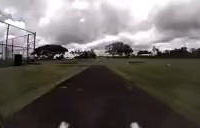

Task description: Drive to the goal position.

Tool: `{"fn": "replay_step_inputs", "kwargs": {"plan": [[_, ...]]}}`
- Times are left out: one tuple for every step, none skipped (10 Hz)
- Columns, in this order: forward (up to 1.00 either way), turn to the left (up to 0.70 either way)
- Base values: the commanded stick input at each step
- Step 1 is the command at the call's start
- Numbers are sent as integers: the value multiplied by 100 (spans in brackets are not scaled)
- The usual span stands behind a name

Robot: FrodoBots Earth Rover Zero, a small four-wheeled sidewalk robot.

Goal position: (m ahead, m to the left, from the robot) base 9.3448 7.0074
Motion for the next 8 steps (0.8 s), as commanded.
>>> {"fn": "replay_step_inputs", "kwargs": {"plan": [[100,0],[100,0],[100,0],[100,0],[100,0],[100,0],[100,0],[100,0]]}}
